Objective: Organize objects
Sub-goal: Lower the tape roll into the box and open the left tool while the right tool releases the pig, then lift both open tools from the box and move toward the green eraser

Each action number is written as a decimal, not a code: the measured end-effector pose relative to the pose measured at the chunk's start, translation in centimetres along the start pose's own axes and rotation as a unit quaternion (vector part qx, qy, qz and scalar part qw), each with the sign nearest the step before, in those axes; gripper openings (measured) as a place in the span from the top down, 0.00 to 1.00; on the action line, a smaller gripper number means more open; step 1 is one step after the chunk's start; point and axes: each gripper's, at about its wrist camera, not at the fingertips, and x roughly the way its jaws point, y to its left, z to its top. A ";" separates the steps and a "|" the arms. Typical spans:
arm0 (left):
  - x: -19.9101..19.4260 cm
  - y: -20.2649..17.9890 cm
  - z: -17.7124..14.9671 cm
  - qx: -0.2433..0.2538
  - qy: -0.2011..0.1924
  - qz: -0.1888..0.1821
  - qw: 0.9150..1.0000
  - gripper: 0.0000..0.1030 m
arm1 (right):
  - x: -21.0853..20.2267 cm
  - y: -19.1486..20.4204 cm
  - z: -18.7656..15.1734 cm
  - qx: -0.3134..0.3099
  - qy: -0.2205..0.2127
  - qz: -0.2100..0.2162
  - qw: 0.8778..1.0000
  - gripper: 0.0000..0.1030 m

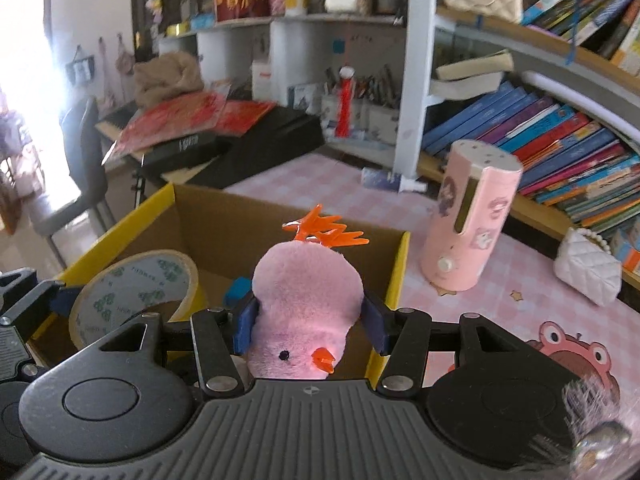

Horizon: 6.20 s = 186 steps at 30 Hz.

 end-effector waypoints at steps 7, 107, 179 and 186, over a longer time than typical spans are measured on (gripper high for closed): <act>1.0 -0.4 -0.5 0.002 0.017 0.003 1.000 0.17 | 2.0 0.1 -0.1 -0.010 0.031 0.015 0.999 0.50; -16.3 0.2 -12.6 -0.011 0.017 -0.076 0.997 0.04 | -18.1 6.7 -19.1 0.120 0.033 -0.164 0.979 0.16; -1.0 -22.4 -1.7 0.057 0.048 -0.135 0.988 0.04 | -11.5 -21.0 -16.8 0.172 0.084 -0.206 0.960 0.16; 1.3 -24.7 -1.1 0.079 0.073 -0.137 0.985 0.05 | -10.9 -24.1 -16.7 0.181 0.078 -0.225 0.954 0.22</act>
